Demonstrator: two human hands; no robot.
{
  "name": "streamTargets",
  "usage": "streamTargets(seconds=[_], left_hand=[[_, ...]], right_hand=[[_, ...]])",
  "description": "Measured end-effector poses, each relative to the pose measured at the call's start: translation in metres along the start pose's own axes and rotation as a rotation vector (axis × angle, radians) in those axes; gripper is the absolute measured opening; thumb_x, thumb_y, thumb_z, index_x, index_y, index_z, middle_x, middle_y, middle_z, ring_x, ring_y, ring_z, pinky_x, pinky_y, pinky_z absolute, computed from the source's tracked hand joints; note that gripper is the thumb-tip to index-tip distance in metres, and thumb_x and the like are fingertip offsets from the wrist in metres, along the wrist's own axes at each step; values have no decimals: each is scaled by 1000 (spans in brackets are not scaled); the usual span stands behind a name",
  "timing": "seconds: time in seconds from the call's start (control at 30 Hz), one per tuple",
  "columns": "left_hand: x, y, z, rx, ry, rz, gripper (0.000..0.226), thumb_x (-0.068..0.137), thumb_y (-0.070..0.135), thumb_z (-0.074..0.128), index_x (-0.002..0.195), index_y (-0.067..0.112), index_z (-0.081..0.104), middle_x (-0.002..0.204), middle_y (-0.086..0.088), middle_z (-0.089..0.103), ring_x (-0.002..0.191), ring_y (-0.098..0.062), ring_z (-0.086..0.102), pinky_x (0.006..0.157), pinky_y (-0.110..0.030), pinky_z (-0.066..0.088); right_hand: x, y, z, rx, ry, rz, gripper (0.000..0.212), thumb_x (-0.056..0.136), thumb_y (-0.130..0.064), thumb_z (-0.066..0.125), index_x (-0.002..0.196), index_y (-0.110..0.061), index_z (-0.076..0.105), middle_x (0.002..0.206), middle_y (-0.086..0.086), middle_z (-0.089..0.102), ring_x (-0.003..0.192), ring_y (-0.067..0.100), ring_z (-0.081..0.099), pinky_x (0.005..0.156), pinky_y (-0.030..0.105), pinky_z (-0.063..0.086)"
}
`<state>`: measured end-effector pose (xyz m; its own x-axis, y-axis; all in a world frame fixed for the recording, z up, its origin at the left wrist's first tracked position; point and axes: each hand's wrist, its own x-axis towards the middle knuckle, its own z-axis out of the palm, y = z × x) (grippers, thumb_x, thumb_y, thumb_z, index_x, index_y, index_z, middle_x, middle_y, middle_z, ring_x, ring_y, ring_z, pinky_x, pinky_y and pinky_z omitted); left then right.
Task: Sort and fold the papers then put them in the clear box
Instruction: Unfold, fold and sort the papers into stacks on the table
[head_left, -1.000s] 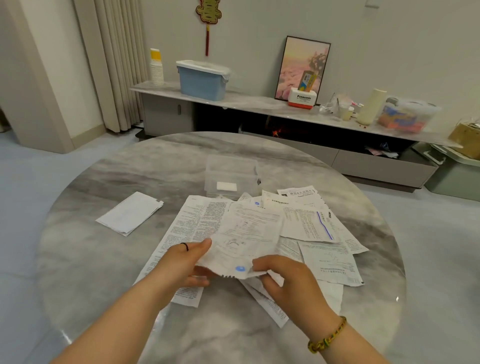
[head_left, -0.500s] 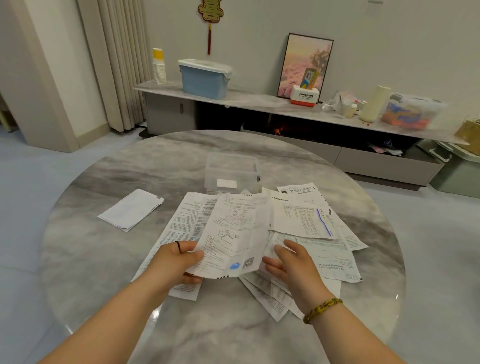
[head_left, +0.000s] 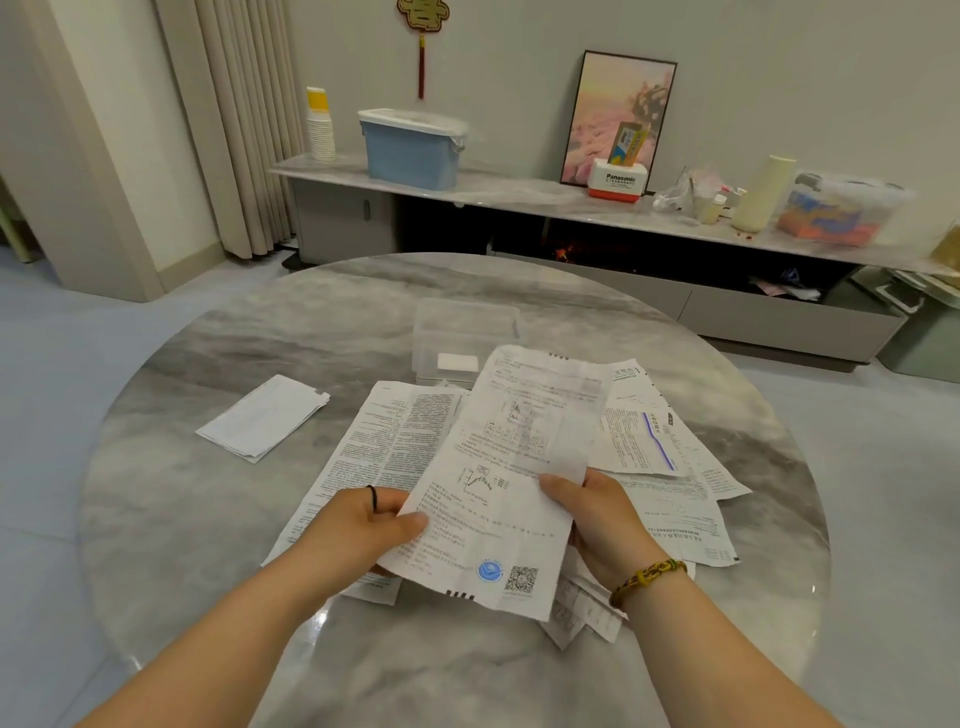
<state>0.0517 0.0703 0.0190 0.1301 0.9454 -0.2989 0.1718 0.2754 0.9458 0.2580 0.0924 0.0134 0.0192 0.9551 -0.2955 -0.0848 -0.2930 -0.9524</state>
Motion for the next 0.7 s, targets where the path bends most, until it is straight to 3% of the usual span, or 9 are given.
streamTargets(seconds=[0.17,0.37,0.53,0.7], left_hand=[[4,5,-1,-44,17,-20,19,92,20,50,85,23,68,71,10,72,63,-5,68,53,-16,50],[7,7,-3,-129,13,-31,18,92,14,50,86,18,67,69,6,73,57,-8,67,46,-16,48],[7,7,-6,-140,-33,-33,20,91,6,50,86,17,67,68,5,74,58,-7,68,48,-17,51],[8,7,-9,-139,-33,-33,21,91,4,50,83,16,67,68,4,73,57,-6,68,51,-19,54]], right_hand=[[0,-2,-3,-18,-94,-1,18,89,-2,50,97,-10,64,103,13,67,90,30,63,87,44,49],[-1,-1,0,-24,-231,26,19,88,0,50,93,-10,66,91,6,70,73,15,68,73,27,56],[0,-1,1,-18,-254,34,19,88,1,50,94,-9,66,92,6,71,75,16,69,74,28,56],[1,-1,1,-19,-235,38,18,91,-6,48,99,-8,65,95,6,69,85,24,64,85,37,50]])
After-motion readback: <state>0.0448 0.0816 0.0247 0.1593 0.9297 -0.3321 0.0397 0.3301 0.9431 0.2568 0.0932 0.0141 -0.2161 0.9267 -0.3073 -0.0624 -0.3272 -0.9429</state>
